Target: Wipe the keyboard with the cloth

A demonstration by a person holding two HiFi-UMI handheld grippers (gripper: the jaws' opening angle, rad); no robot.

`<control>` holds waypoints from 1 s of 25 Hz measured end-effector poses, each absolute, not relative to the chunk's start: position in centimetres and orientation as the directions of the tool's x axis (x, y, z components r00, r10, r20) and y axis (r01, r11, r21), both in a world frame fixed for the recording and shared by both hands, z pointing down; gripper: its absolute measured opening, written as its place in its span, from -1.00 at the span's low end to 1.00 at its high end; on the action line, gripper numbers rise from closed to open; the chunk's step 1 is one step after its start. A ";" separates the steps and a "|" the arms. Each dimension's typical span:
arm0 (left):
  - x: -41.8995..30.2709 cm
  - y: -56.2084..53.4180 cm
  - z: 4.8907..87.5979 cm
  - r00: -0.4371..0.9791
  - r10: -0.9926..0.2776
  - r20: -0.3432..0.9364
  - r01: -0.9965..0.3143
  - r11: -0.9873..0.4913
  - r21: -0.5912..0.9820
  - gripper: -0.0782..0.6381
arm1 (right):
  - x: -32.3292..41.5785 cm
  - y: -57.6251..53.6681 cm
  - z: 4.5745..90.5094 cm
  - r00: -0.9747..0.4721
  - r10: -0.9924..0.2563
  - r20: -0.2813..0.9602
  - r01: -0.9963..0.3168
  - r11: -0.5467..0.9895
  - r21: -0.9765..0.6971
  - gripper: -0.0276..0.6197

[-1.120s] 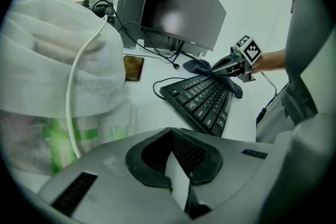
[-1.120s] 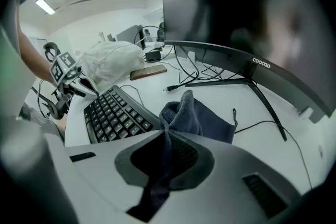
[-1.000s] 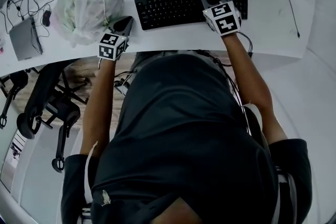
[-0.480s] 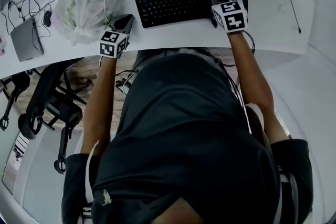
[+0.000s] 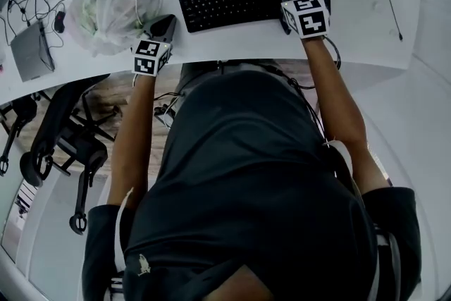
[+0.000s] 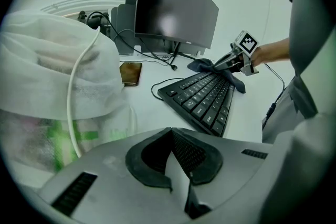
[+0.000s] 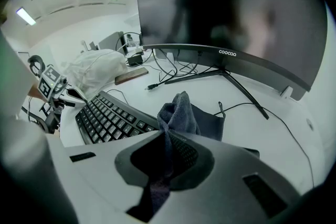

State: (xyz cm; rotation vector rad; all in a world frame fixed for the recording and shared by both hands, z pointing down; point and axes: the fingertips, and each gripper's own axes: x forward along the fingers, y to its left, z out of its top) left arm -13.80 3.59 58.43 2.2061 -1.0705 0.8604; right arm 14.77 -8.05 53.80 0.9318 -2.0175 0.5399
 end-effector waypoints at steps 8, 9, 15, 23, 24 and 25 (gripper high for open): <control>-13.8 3.6 58.3 0.480 -0.472 0.739 -0.818 -0.545 0.184 -0.77 | 14.8 -8.1 54.0 -0.388 -0.415 0.823 -0.778 0.626 -0.051 -0.85; -13.8 3.6 58.3 0.480 -0.473 0.739 -0.818 -0.545 0.183 -0.77 | 14.8 -8.0 54.0 -0.388 -0.415 0.823 -0.779 0.625 -0.051 -0.85; -13.8 3.6 58.3 0.481 -0.472 0.739 -0.819 -0.544 0.186 -0.77 | 14.7 -8.1 54.1 -0.388 -0.416 0.822 -0.781 0.622 -0.054 -0.85; -13.7 3.6 58.2 0.486 -0.465 0.739 -0.814 -0.550 0.189 -0.77 | 14.9 -8.2 54.0 -0.381 -0.420 0.824 -0.786 0.616 -0.050 -0.85; -13.7 3.6 58.2 0.487 -0.465 0.739 -0.812 -0.553 0.187 -0.77 | 14.9 -8.2 54.1 -0.380 -0.420 0.824 -0.786 0.616 -0.049 -0.85; -13.6 3.6 58.2 0.488 -0.465 0.739 -0.810 -0.556 0.186 -0.77 | 14.9 -8.2 54.1 -0.379 -0.421 0.824 -0.787 0.616 -0.048 -0.85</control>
